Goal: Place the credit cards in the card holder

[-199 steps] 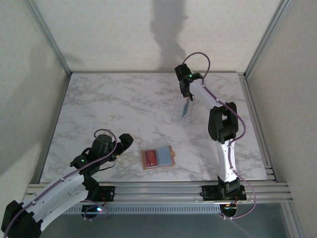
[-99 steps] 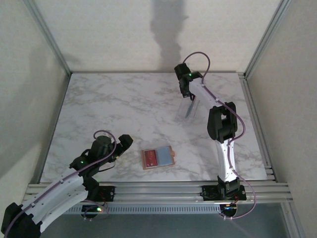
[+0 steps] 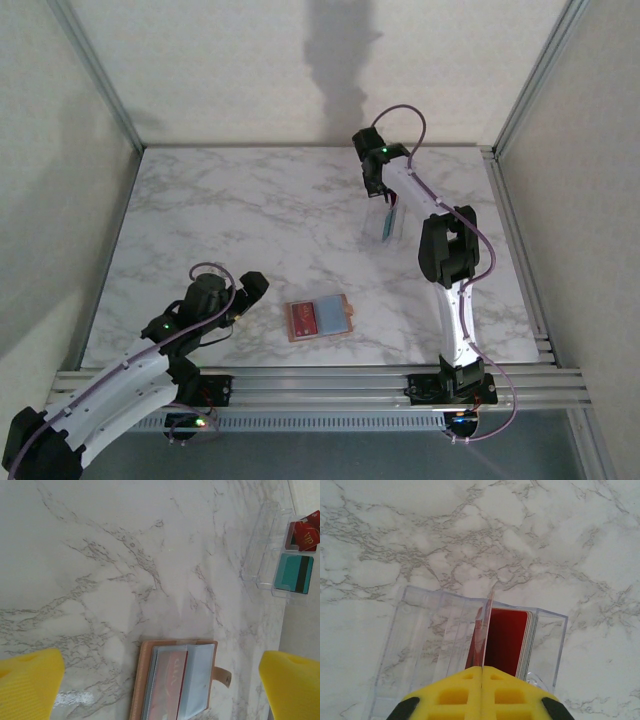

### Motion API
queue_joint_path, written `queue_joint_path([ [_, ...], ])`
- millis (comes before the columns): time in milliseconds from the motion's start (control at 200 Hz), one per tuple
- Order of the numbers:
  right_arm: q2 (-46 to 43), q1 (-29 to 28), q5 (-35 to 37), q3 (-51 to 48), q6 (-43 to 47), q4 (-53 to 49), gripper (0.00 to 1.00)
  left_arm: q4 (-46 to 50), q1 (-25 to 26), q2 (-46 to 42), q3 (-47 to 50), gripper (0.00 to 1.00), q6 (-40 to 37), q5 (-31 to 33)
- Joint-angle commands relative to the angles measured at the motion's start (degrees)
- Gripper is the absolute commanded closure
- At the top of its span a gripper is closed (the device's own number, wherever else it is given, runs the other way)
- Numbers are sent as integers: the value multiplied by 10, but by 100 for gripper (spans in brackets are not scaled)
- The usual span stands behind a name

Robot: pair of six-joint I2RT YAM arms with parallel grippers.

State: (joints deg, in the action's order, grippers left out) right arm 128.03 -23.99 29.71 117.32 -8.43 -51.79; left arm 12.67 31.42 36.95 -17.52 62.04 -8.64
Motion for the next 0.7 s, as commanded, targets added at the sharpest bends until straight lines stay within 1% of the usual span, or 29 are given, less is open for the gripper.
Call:
queue_joint_path([
  [0,-31,-5,-32,-6,-23,-9,99,-13,4,-8,-26,0,-18,-19],
  [105,-70,-6,-63,-19,-48,4,100,-65,4,-37,-30,0,-27,-44],
  [210,-117,-5,-78,-42,-66,25,100,-82,4,-54,-47,0,-25,-43],
  [325,-174,-5,-117,-87,-73,55,100,-108,4,-46,-68,0,-28,-62],
  [435,-232,-5,-148,-139,-65,72,100,-113,4,-24,-98,0,-38,-77],
  [516,-278,-5,-206,-180,-54,89,100,-141,5,-10,-104,0,-39,-106],
  [616,-346,-5,-291,-240,-43,111,100,-179,6,10,-108,0,-21,-121],
  [696,-406,-4,-347,-294,-50,140,100,-228,8,36,-114,0,-4,-156],
])
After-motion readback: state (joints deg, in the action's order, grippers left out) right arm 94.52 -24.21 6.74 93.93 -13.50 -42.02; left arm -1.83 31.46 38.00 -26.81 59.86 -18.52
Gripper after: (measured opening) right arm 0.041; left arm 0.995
